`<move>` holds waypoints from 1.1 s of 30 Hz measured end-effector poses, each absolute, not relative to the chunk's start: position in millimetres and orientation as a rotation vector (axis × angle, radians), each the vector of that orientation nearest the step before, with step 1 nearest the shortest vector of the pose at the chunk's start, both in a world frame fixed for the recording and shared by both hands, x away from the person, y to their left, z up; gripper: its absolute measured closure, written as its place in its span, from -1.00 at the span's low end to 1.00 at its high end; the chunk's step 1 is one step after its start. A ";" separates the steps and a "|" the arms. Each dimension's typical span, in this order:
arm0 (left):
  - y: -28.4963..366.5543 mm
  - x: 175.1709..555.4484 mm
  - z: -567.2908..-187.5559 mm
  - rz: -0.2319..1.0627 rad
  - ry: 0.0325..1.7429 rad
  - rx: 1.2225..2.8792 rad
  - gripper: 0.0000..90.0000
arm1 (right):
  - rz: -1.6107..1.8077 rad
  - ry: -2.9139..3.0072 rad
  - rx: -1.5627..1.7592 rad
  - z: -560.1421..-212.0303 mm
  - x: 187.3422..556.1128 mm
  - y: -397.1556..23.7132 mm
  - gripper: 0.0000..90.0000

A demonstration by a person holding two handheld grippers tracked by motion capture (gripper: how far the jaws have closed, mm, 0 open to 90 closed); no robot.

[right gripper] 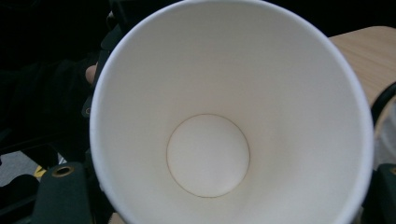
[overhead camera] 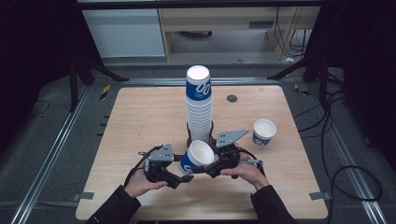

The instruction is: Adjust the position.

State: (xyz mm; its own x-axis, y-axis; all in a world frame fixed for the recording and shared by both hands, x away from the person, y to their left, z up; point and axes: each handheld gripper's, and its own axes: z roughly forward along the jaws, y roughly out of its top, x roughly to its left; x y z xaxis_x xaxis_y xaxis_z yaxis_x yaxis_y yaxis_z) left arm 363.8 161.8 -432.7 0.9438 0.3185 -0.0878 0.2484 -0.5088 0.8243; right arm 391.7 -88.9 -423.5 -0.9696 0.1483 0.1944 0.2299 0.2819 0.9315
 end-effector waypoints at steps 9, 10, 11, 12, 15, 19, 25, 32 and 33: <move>180.9 372.7 -430.7 0.126 0.480 2.096 -0.56 | -1.860 -2.506 -0.497 -419.0 398.3 -117.7 -0.53; 183.2 373.6 -430.0 0.132 0.494 2.095 -0.57 | -1.861 -2.506 -0.514 -419.4 398.9 -120.5 -0.53; 185.1 374.4 -429.8 0.143 0.512 2.092 -0.57 | -1.858 -2.510 -0.531 -420.0 399.4 -123.3 -0.53; 187.3 375.7 -429.8 0.153 0.526 2.090 -0.57 | -1.849 -2.517 -0.549 -420.8 400.1 -125.7 -0.53; 192.4 379.0 -430.2 0.155 0.560 2.071 -0.57 | -1.828 -2.556 -0.598 -422.7 400.4 -132.4 -0.53; 199.3 383.1 -431.8 0.176 0.610 2.060 -0.57 | -1.814 -2.593 -0.645 -423.2 397.3 -141.4 -0.53; 206.0 386.9 -432.0 0.212 0.676 2.048 -0.56 | -1.794 -2.642 -0.753 -424.3 395.6 -154.9 -0.52; 210.6 388.7 -431.5 0.220 0.705 2.037 -0.55 | -1.758 -2.711 -0.858 -422.2 391.7 -166.0 -0.53; 211.4 389.2 -431.7 0.220 0.708 2.038 -0.55 | -1.751 -2.718 -0.873 -421.8 390.9 -167.6 -0.52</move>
State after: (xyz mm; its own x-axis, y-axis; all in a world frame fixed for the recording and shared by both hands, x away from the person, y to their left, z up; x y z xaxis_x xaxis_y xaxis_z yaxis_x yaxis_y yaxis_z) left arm 389.2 211.4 -431.7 0.8174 0.5633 -0.1207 0.3953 -0.3961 0.8288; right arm 390.9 -167.6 -421.8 -0.8442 0.5263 0.1020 0.3104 0.3248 0.8934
